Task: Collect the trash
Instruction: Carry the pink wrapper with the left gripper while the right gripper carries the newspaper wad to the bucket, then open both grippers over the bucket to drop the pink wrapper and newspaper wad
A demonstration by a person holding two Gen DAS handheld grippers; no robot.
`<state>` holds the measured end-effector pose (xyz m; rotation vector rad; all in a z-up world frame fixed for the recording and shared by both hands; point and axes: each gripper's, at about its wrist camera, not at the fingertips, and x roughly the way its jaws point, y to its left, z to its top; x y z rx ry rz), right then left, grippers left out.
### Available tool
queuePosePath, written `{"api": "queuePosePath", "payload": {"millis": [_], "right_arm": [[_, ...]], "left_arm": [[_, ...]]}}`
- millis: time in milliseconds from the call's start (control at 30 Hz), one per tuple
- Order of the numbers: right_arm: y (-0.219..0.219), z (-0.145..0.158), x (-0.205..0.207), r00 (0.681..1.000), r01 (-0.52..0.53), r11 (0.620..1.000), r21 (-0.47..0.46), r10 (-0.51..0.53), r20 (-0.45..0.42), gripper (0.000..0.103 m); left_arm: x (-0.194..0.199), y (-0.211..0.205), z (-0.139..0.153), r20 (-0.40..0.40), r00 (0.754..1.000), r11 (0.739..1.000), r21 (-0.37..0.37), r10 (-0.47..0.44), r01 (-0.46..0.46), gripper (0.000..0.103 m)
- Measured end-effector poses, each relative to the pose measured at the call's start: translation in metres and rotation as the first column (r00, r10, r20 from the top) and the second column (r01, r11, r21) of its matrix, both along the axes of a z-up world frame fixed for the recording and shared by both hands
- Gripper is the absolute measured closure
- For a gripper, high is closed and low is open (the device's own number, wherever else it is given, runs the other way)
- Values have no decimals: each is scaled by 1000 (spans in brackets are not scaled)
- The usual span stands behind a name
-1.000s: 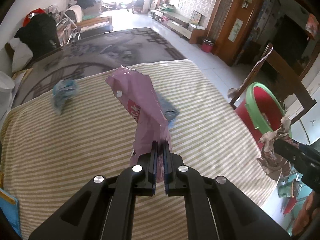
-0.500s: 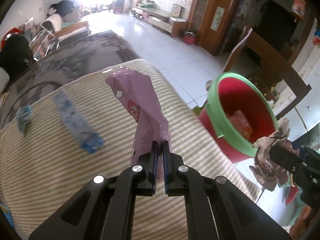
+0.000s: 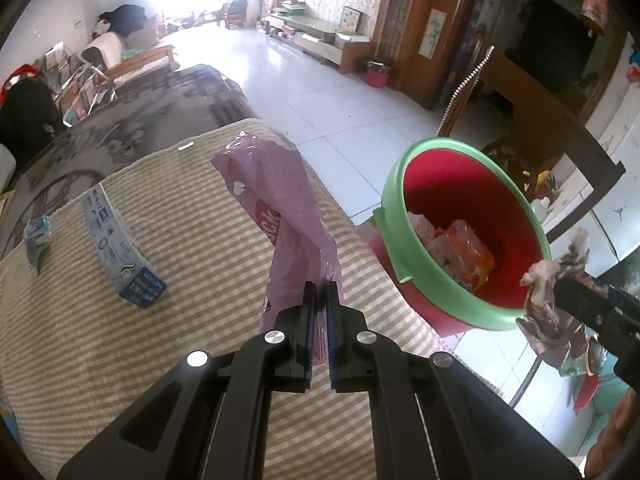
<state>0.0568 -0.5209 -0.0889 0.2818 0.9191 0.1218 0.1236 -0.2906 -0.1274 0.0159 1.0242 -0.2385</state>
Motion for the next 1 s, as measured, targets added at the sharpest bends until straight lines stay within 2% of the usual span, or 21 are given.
{"api": "queuePosePath", "payload": {"millis": [567, 767, 1000], "right_arm": [[-33, 12, 5, 997, 75, 996, -45, -74, 36, 61], [-43, 12, 16, 996, 81, 996, -41, -79, 39, 61], [-62, 20, 33, 994, 94, 995, -41, -92, 56, 61]], "left_arm": [[6, -27, 8, 27, 999, 999, -16, -31, 31, 100], [14, -47, 8, 6, 994, 990, -86, -112, 112, 100], [28, -79, 5, -37, 983, 979, -107, -178, 173, 99]]}}
